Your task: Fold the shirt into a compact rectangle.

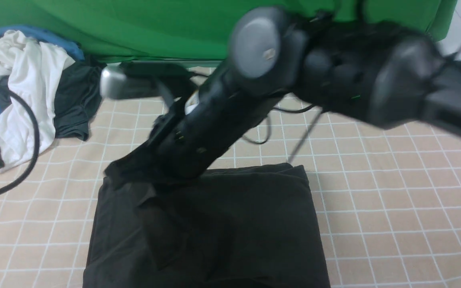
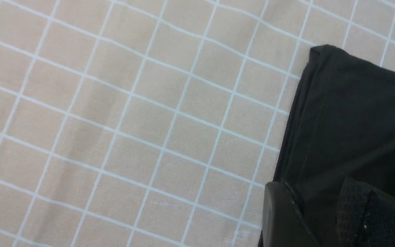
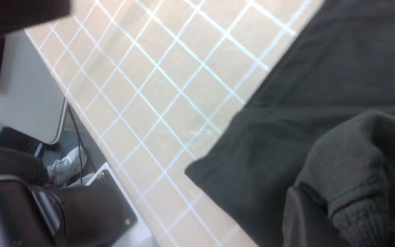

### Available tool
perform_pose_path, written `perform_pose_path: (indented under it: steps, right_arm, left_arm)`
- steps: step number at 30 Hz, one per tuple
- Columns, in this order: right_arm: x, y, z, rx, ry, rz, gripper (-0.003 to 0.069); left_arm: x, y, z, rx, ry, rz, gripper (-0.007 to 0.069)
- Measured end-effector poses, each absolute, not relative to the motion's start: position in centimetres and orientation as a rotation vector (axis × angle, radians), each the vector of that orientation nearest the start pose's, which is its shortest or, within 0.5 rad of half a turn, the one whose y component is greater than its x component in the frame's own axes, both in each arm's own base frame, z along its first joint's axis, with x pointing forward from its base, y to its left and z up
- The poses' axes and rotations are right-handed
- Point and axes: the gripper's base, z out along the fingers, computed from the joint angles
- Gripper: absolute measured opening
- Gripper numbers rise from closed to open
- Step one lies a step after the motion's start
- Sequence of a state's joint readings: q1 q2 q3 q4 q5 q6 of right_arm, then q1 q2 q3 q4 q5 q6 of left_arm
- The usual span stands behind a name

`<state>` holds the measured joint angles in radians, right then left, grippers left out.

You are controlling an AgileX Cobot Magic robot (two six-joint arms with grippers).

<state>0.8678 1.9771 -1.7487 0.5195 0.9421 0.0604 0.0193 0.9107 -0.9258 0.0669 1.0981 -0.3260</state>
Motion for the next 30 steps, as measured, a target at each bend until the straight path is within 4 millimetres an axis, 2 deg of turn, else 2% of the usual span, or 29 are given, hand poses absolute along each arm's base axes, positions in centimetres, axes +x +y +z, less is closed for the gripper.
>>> perform_pose_path:
  steps: [5, 8, 11, 12, 13, 15, 17, 20, 23, 25, 28, 30]
  right_arm:
    - [26.0, 39.9, 25.8, -0.883, 2.648, 0.952, 0.0101]
    - [26.1, 41.2, 25.0, -0.886, 2.632, 0.965, 0.0148]
    - [26.4, 42.2, 24.2, -0.862, 2.611, 0.996, 0.0365]
    - [26.4, 42.2, 24.3, -0.866, 2.604, 0.998, 0.0393]
    - [26.5, 42.2, 24.4, -0.897, 2.578, 0.997, 0.0492]
    - [26.7, 41.9, 25.2, -0.961, 2.551, 0.982, 0.0556]
    - [27.3, 41.0, 26.0, -0.997, 2.549, 0.945, 0.0577]
    - [28.8, 38.1, 27.7, -1.079, 2.586, 0.79, 0.0503]
    - [31.3, 32.8, 29.9, -1.039, 2.606, 0.54, 0.019]
    - [31.8, 29.8, 30.8, -0.982, 2.63, 0.475, 0.0086]
    - [30.6, 25.1, 30.7, -0.91, 2.726, 0.41, 0.003]
    - [29.1, 23.5, 29.6, -0.898, 2.791, 0.402, 0.0028]
  left_arm:
    - [14.0, 0.9, 34.9, -0.435, 2.475, -0.033, 0.0215]
    - [13.9, 0.9, 34.9, -0.439, 2.48, -0.034, 0.0215]
    - [13.9, 0.8, 34.8, -0.444, 2.49, -0.042, 0.0215]
    - [13.9, 0.8, 34.8, -0.444, 2.491, -0.043, 0.0215]
    - [13.9, 0.8, 34.8, -0.446, 2.492, -0.045, 0.0215]
    - [13.9, 0.8, 34.8, -0.447, 2.493, -0.049, 0.0215]
    - [13.9, 0.7, 34.8, -0.449, 2.494, -0.062, 0.0215]
    - [14.0, 0.4, 34.8, -0.456, 2.491, -0.115, 0.0215]
    - [14.5, -0.8, 34.6, -0.433, 2.516, -0.282, 0.0215]
    - [15.1, -1.5, 34.0, -0.409, 2.549, -0.382, 0.0206]
    - [16.7, -2.5, 31.2, -0.377, 2.645, -0.475, 0.0144]
    - [17.7, -3.3, 28.8, -0.353, 2.709, -0.494, 0.0092]
